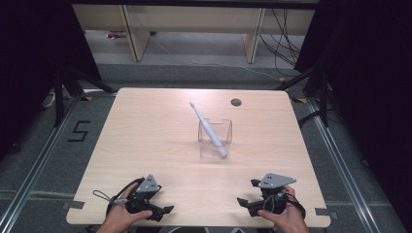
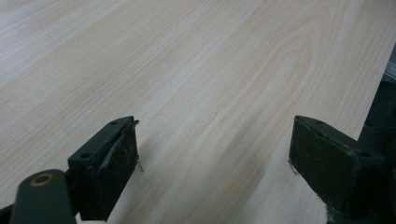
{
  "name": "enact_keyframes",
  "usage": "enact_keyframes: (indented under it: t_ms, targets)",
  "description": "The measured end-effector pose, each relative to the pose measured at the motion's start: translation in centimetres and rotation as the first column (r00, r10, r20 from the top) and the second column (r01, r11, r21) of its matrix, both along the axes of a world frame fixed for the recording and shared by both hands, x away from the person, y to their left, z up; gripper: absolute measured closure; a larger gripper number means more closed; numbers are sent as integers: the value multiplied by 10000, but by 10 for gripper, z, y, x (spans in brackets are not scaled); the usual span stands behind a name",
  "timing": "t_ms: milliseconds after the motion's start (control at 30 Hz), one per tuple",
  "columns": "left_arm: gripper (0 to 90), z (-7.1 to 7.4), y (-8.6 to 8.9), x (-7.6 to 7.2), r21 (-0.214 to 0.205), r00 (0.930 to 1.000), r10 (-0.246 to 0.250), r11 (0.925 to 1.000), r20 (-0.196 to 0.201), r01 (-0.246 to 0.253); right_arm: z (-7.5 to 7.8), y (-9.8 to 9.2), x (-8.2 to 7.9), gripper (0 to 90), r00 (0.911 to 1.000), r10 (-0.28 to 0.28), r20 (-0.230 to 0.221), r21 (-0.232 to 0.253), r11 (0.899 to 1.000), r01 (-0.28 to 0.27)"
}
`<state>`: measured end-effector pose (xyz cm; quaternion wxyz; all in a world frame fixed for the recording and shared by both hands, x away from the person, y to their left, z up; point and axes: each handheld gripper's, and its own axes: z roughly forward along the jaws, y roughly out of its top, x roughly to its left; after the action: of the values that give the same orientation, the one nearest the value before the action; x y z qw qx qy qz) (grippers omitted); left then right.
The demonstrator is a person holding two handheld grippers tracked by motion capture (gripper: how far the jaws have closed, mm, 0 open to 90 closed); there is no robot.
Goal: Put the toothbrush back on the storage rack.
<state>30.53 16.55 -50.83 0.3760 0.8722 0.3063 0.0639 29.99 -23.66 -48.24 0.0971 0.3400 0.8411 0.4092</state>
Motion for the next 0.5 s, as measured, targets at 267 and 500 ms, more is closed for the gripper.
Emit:
enact_keyframes:
  t_ms: [267, 500]
  targets:
    - [149, 0, 0, 0, 5, 10000, 3, 10000, 3, -3, -2, -2, -6, 173, 9998, -96, -151, -301, 9995, 92]
    - [149, 0, 1, 1, 181, 10000, -29, 9998, 73, 28, -4, -7, -8, 173, 10000, -26, 15, -420, 9991, 26]
